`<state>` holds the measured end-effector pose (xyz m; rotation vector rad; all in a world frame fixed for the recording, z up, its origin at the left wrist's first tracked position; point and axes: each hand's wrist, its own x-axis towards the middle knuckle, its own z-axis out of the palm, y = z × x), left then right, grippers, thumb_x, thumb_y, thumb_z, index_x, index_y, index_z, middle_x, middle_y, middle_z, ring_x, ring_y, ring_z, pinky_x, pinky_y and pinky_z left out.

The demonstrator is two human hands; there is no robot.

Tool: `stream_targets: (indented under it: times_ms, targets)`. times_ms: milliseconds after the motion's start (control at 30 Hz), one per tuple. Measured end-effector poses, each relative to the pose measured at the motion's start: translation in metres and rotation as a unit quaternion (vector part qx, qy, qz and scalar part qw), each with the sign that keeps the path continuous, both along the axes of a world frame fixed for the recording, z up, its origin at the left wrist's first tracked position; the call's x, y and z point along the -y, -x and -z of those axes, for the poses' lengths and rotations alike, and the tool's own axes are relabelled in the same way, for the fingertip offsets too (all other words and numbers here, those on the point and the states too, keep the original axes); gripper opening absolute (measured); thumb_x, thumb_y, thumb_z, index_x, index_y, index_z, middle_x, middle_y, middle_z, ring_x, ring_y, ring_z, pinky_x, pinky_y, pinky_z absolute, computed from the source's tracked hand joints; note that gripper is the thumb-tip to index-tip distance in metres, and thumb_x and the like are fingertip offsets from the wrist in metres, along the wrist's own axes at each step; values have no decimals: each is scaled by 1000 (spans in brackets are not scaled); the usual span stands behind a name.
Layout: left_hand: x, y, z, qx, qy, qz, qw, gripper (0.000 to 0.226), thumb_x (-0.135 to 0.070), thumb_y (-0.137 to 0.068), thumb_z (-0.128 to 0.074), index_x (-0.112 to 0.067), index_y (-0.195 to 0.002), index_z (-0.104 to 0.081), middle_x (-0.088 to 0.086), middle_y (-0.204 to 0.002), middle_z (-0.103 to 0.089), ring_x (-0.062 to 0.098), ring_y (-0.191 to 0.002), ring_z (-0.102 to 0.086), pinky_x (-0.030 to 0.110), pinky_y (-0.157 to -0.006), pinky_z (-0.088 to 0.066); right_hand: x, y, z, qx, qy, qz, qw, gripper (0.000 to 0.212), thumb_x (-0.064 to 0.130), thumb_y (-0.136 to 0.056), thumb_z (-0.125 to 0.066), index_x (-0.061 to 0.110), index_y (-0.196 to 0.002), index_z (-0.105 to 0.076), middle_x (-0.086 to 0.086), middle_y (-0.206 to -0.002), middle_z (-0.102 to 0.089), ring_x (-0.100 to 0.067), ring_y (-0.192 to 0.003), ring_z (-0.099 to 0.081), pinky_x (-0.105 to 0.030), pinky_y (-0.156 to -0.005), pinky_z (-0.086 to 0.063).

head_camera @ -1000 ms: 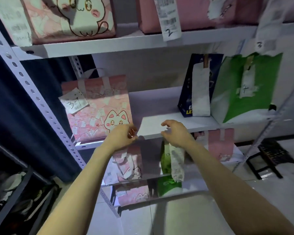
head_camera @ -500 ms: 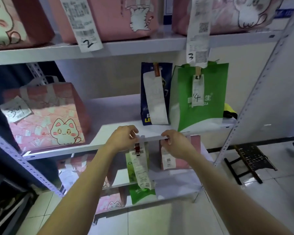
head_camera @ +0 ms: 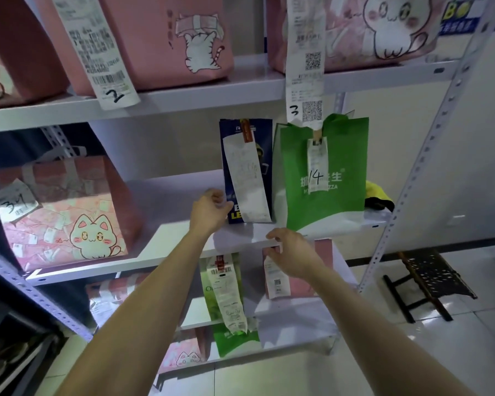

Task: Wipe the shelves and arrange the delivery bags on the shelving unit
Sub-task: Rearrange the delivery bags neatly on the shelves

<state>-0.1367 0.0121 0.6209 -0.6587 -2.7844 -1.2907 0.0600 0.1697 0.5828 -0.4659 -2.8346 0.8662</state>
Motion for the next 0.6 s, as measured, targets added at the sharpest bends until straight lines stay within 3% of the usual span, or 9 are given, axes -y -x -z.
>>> stream_targets:
  times_ms: [100, 167, 267, 333, 467, 600]
  targets:
    - [-16, 16, -4, 9, -9, -17, 1000, 60, -41, -97, -79, -9, -143, -59, 7, -130, -72, 30, -110, -71, 41, -93, -58, -1, 1, 4, -4, -2, -3, 1000, 39, 25, -102, -63, 19, -140, -61, -2, -136, -64, -17, -114, -65, -23, -90, -46]
    - [-26, 27, -5, 7, 1, -21, 1000, 56, -42, -97, -79, -8, -139, -63, 8, -128, -75, 32, -110, -73, 41, -90, -60, -3, 1, 7, -6, -5, -7, 1000, 39, 25, -102, -62, 19, -140, -60, -2, -136, -65, -17, -114, -65, -25, -93, -49]
    - [-34, 35, 0, -23, 14, -11, 1000, 18, -33, -100, -74, -16, -98, -74, 9, -106, -81, 28, -88, -73, 27, -61, -48, -5, 0, 11, -8, -8, -12, 1000, 38, 24, -102, -61, 18, -140, -60, -2, -134, -66, -19, -113, -65, -28, -94, -51]
    - [-32, 35, 2, -48, 26, -17, 998, 19, -30, -100, -74, -20, -84, -71, 8, -96, -81, 23, -73, -68, 23, -52, -39, -6, 1, 12, -9, -11, -14, 1000, 39, 24, -102, -61, 17, -140, -61, -3, -134, -66, -20, -113, -65, -30, -94, -52]
    - [-2, 25, 5, -72, 19, -43, 996, 19, -32, -99, -75, -18, -87, -77, 1, -89, -81, 19, -72, -69, 24, -53, -38, 0, 9, 6, -11, -11, -17, 1000, 44, 24, -102, -61, 16, -145, -57, -6, -140, -62, -24, -117, -65, -35, -99, -53]
    - [48, 16, 3, -81, 14, -74, 994, 19, -37, -97, -74, -21, -89, -81, -6, -82, -79, 18, -75, -73, 34, -58, -53, 16, 33, -2, -36, 7, -7, 999, 47, 29, -103, -63, 14, -146, -52, -9, -139, -61, -30, -121, -64, -45, -101, -56]
